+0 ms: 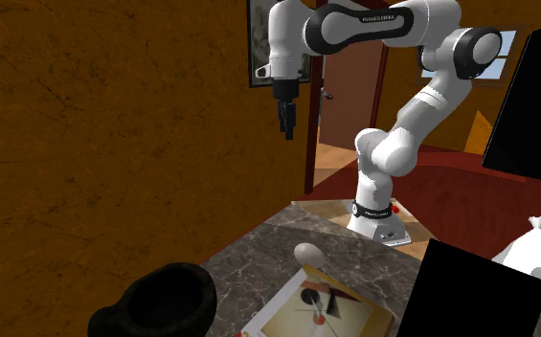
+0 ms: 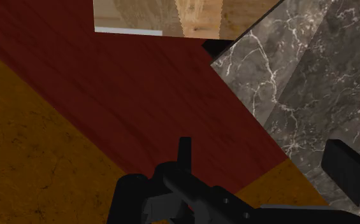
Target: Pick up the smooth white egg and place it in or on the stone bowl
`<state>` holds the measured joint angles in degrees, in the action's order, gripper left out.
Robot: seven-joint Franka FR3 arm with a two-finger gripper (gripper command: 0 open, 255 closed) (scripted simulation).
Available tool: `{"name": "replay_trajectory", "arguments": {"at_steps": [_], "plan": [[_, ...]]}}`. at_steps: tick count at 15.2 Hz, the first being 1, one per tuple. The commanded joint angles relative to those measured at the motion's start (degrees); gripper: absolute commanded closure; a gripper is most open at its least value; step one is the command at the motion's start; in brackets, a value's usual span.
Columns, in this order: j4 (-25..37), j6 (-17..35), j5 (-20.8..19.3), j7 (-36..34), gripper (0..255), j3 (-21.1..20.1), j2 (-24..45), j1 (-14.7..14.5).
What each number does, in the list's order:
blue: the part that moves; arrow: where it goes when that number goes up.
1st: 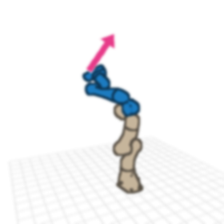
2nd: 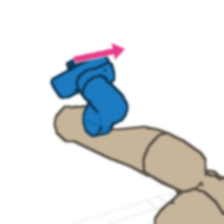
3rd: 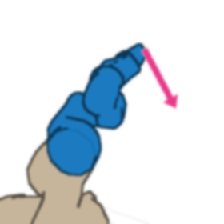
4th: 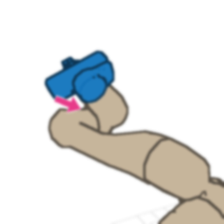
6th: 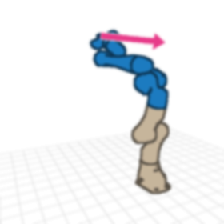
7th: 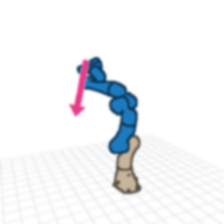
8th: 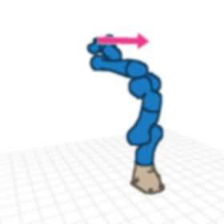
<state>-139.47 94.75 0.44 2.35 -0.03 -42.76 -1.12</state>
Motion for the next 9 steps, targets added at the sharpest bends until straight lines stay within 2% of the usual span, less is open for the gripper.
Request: {"name": "replay_trajectory", "arguments": {"at_steps": [1, 9], "plan": [[0.0, 0.0, 0.0, 0.0, 0, 0.0, 0.0, 0.0], [-12.19, 9.87, 9.4, -12.55, 0, -7.97, -4.96, -3.25]]}}
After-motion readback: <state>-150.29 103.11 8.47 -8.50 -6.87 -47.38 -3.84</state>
